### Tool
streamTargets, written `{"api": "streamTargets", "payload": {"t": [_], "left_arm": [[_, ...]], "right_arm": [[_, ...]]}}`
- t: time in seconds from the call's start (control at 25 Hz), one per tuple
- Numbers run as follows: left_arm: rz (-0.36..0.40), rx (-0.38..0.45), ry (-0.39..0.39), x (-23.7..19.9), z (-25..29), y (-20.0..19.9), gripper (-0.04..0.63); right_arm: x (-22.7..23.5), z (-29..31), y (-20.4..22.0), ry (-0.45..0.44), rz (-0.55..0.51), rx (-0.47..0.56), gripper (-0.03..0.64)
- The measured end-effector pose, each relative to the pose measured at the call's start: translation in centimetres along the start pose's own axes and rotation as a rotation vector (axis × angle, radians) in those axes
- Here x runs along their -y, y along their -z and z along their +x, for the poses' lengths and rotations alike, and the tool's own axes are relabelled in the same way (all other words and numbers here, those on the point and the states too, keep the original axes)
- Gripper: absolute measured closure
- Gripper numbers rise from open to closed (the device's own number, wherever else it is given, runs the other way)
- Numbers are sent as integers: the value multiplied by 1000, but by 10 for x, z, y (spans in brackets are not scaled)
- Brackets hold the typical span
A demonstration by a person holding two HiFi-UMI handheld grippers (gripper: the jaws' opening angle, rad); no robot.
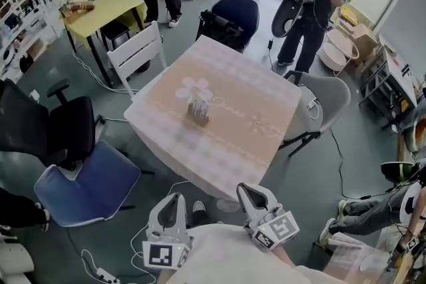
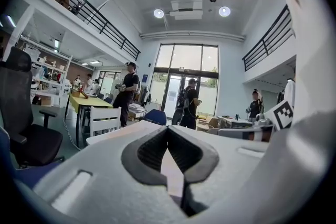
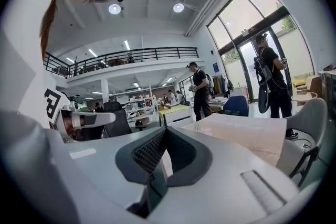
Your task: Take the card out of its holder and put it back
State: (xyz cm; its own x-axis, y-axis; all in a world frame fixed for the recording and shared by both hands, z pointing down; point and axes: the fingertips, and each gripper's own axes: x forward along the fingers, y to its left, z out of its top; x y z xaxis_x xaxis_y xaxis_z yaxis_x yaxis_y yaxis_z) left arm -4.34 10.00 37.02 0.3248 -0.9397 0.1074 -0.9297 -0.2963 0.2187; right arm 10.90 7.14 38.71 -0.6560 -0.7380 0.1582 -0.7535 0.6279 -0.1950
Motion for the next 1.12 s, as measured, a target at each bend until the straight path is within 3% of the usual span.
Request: {"api": "streamTargets", "payload": {"t": [0.32,0.56,1.12], "left_arm": [[18,1,-5,-36,7,-4,594],[14,-22,21,-37,13,-1,594],[0,-47,-4,-41,51,2,594]], "right_arm": [[-13,38,-1,-16,23,20,618],[-14,42,3,-10,33,1,618],[14,72,-6,-59,41,-3,618]]}}
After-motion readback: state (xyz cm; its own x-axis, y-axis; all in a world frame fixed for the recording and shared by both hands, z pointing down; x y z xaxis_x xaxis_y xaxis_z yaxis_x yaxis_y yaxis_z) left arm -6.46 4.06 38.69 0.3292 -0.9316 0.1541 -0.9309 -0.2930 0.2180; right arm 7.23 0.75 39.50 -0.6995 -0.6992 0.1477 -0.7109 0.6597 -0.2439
